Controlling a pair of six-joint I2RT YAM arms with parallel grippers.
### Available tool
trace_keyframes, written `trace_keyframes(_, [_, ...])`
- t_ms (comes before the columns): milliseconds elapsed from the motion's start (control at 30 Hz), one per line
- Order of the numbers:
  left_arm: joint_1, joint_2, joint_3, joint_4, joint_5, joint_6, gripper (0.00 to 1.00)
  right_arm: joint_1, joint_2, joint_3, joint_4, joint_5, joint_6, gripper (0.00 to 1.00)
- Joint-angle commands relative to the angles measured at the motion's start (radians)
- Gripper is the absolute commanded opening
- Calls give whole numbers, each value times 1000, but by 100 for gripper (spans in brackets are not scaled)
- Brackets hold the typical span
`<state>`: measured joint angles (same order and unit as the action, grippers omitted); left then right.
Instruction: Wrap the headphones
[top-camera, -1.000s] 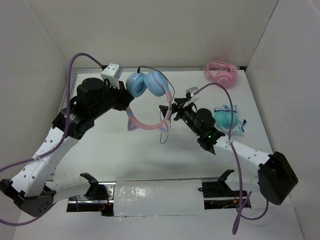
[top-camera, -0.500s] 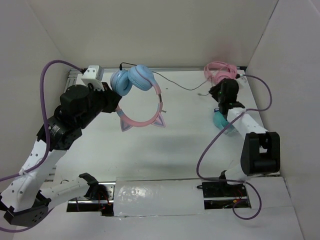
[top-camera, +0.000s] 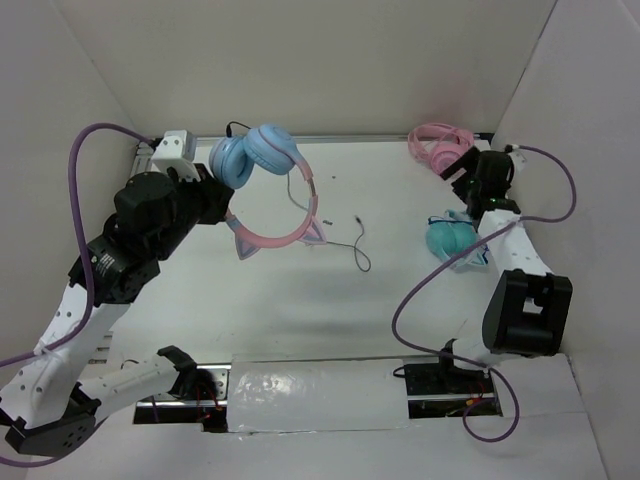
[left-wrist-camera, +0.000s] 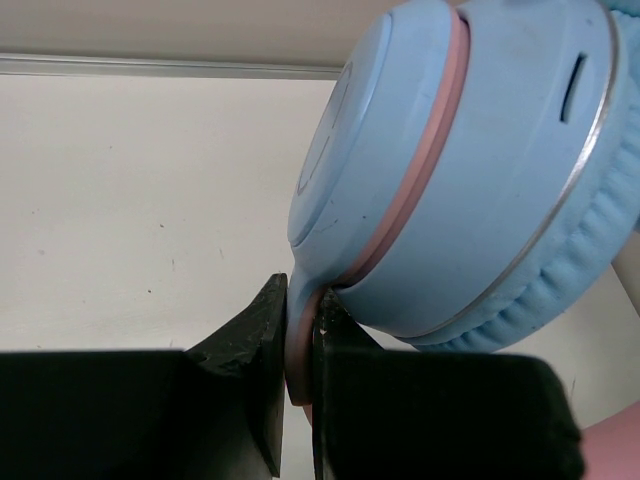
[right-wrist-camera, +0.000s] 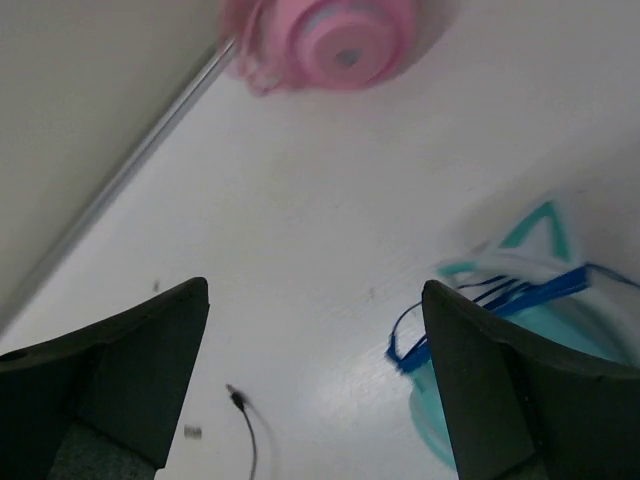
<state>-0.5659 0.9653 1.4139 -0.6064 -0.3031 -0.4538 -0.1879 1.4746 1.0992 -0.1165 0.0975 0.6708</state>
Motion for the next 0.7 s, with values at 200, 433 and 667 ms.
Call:
trace_keyframes(200, [1,33,71,111,102,1,0,335,-230,-238,339,-484,-281,100])
trace_keyframes(433, [3,52,123,120,192,20,0,629,-296,-423,581,-458,-420,100])
trace_keyframes(667, [1,53,143,114,294,24,0,763,-176,-481,862,-467,-458,100])
